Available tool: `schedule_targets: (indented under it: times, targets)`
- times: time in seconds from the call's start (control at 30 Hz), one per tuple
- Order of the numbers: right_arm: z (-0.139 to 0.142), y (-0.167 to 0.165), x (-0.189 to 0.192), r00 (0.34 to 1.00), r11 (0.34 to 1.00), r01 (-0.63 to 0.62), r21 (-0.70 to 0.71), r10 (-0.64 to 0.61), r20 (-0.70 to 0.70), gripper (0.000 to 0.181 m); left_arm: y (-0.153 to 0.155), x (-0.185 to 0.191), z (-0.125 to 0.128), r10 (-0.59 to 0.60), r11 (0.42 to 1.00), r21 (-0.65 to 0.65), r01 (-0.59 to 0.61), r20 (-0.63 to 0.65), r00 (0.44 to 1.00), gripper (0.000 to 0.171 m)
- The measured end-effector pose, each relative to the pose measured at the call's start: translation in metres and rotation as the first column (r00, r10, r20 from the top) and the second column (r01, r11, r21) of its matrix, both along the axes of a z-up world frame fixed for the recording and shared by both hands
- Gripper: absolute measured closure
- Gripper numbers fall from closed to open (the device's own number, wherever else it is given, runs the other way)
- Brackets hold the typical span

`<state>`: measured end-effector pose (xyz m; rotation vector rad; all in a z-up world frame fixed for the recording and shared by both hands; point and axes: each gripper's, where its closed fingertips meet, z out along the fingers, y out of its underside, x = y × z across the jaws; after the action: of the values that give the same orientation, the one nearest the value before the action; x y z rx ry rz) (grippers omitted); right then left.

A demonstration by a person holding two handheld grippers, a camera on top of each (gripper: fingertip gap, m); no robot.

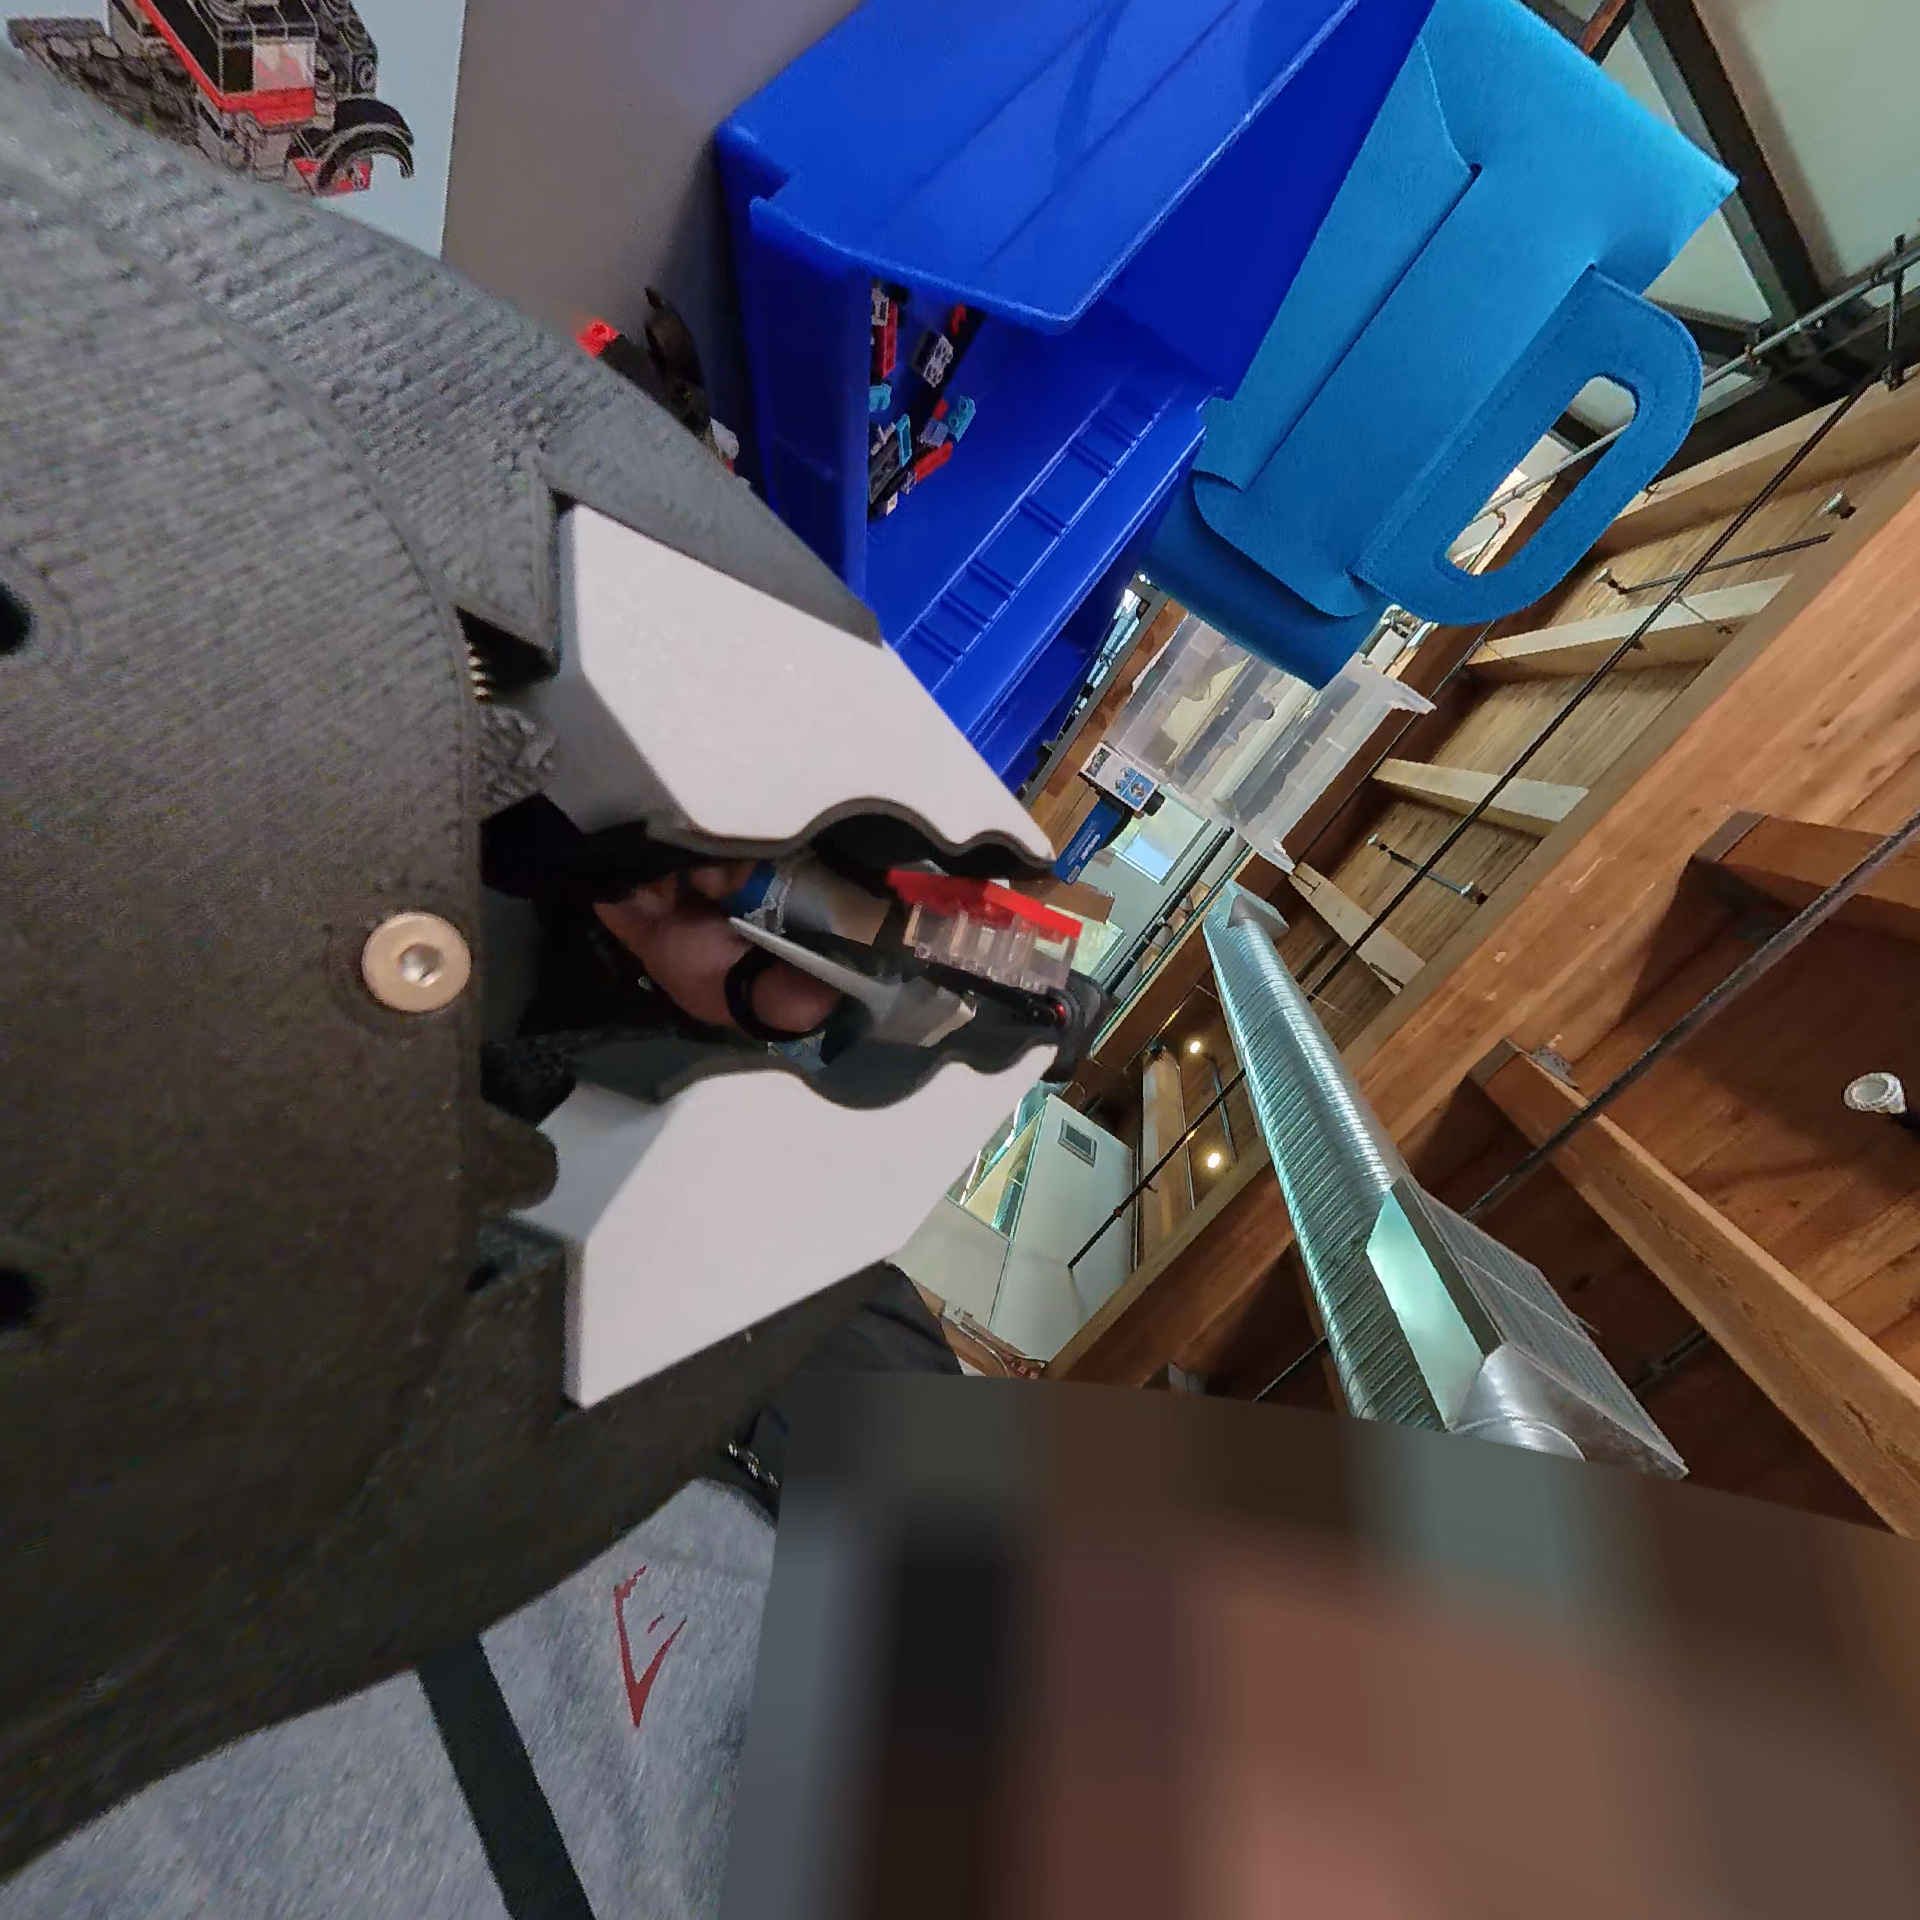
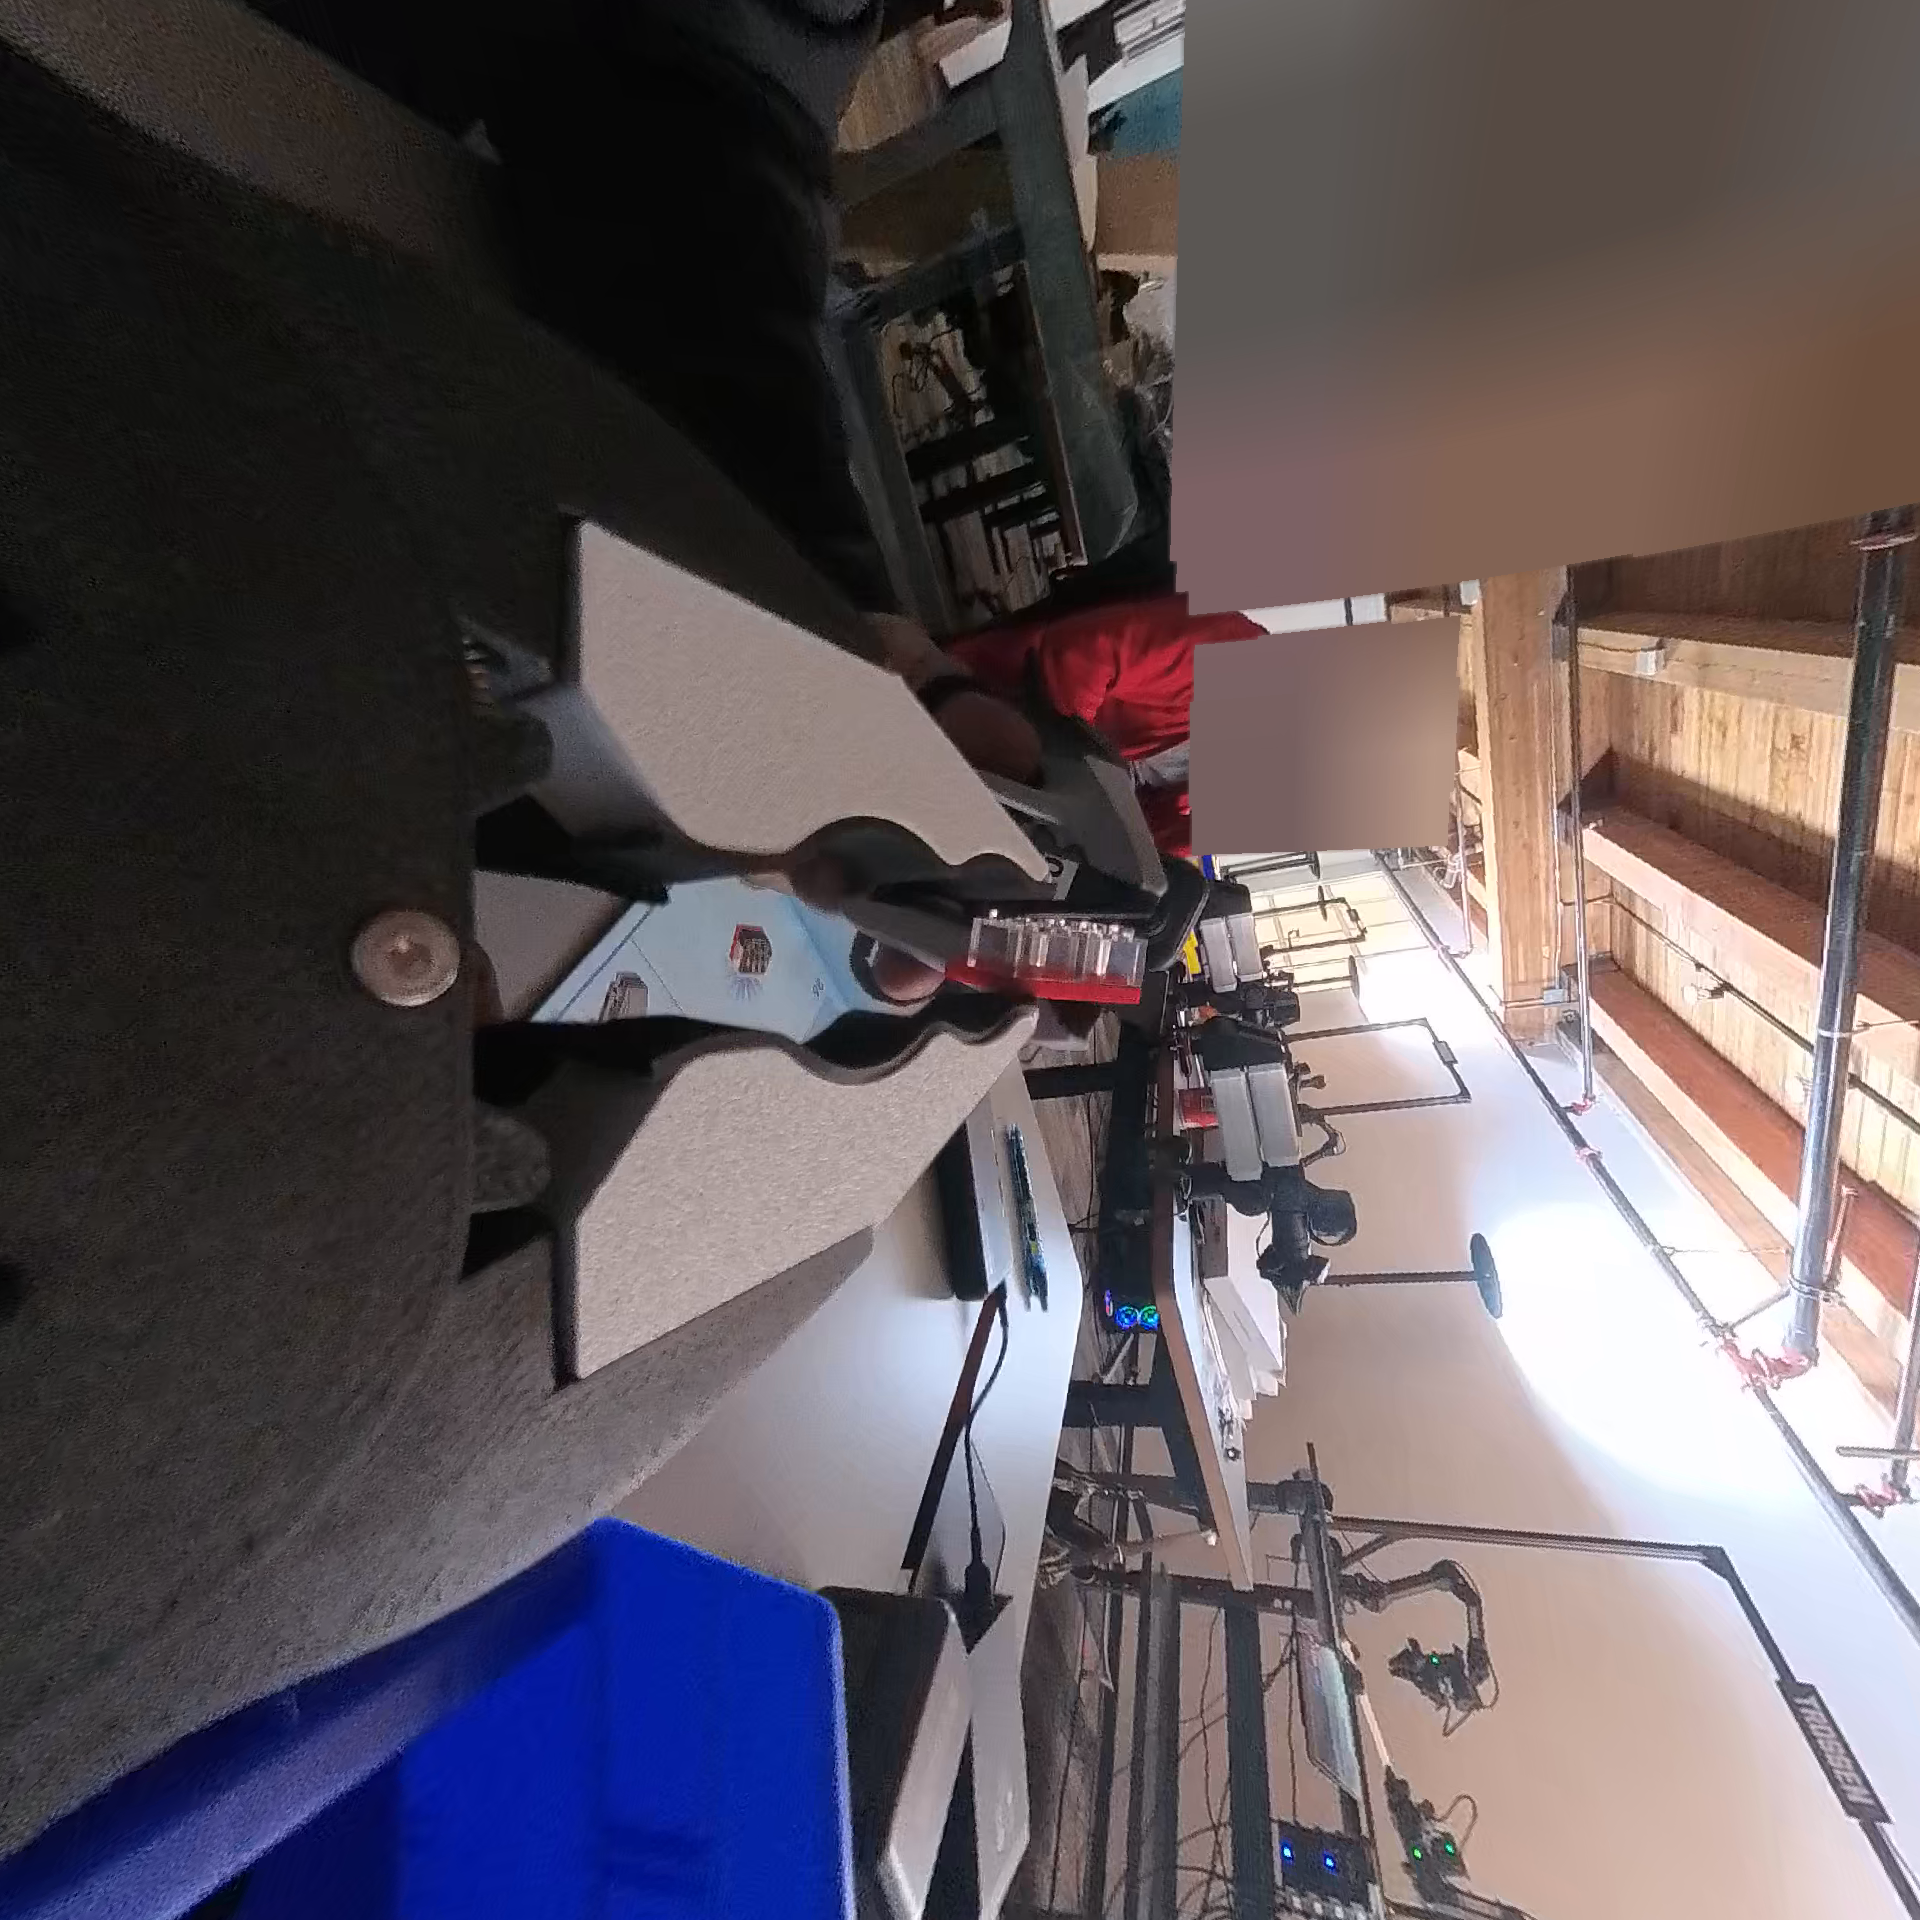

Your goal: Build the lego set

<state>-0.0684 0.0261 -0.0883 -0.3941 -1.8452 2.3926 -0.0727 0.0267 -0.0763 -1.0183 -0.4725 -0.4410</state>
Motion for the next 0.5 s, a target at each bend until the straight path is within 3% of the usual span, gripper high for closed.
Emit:
schedule_targets:
  times: [0.5]
  targets:
    - [0.0043,0.0006,0.0052,0.993,0.998,0.049,0.033,-0.046,-0.112,0.162,-0.0007,0.0036,0.003,-0.056,0.994,0.095,0.055,0.017,0.998,0.149]
